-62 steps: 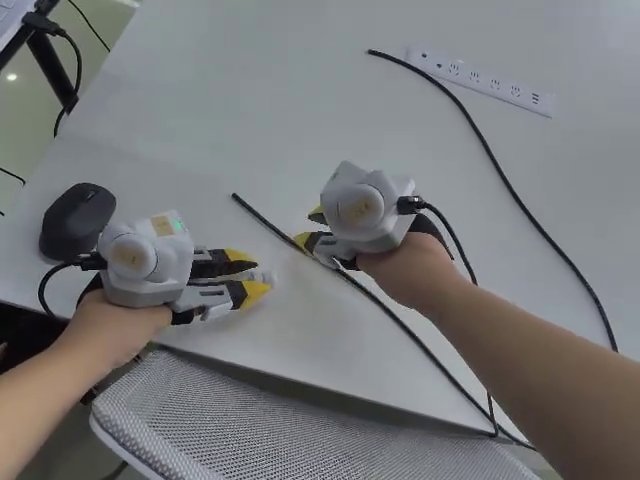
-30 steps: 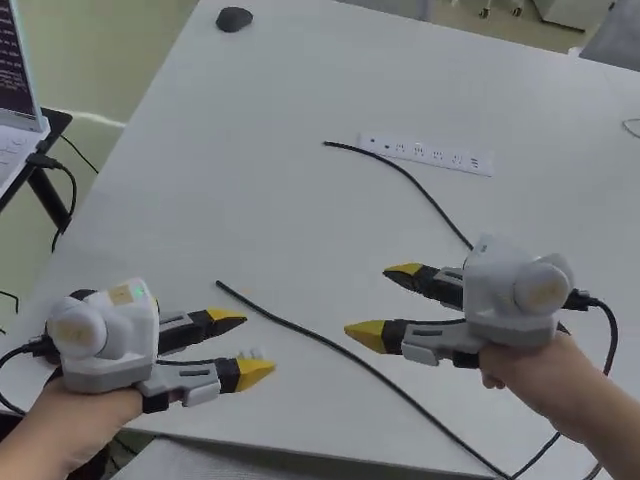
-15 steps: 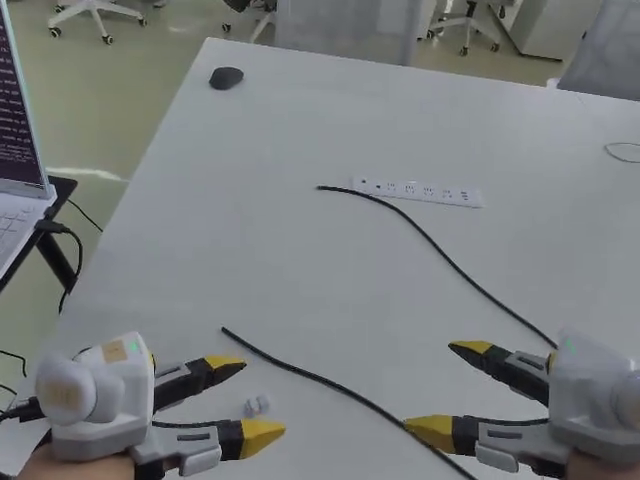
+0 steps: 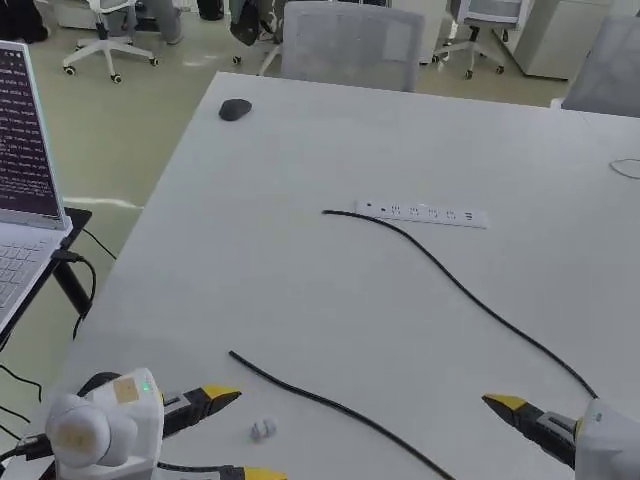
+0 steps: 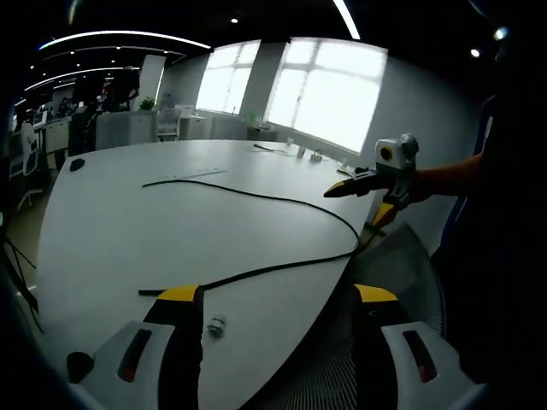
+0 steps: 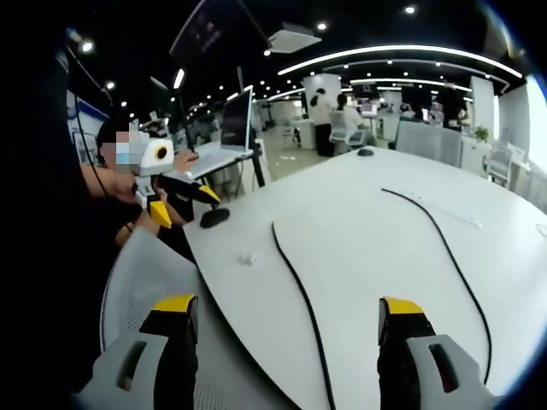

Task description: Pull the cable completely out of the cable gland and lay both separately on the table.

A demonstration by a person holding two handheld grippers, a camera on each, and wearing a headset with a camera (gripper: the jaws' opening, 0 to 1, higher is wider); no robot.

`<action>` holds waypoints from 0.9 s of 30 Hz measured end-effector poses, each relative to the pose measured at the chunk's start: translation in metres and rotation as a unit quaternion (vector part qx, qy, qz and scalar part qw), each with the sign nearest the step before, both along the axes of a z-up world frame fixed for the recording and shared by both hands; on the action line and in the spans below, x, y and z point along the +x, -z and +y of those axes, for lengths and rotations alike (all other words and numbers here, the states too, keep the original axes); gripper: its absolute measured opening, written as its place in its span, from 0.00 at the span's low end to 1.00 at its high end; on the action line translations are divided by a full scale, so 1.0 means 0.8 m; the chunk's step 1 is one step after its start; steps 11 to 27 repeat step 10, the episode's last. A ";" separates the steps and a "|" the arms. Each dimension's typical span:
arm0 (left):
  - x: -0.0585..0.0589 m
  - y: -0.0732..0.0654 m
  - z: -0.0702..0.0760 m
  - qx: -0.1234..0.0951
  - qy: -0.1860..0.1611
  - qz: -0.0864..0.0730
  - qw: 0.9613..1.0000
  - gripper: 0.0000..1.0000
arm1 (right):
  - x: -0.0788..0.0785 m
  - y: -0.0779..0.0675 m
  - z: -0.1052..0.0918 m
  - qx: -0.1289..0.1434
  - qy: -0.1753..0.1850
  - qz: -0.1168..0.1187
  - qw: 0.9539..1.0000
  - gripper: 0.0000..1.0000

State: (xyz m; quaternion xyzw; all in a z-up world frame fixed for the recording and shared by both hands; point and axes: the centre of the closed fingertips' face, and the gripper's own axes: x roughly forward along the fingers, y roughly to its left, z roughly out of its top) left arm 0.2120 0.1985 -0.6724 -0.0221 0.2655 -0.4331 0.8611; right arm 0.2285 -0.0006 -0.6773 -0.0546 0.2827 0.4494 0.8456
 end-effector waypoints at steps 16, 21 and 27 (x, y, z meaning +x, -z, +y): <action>-0.008 0.016 0.002 0.022 -0.001 0.026 0.999 0.83 | -0.006 0.007 -0.010 -0.009 0.006 0.011 1.000 0.97; -0.008 0.016 0.002 0.022 -0.001 0.026 0.999 0.83 | -0.006 0.007 -0.010 -0.009 0.006 0.011 1.000 0.97; -0.008 0.016 0.002 0.022 -0.001 0.026 0.999 0.83 | -0.006 0.007 -0.010 -0.009 0.006 0.011 1.000 0.97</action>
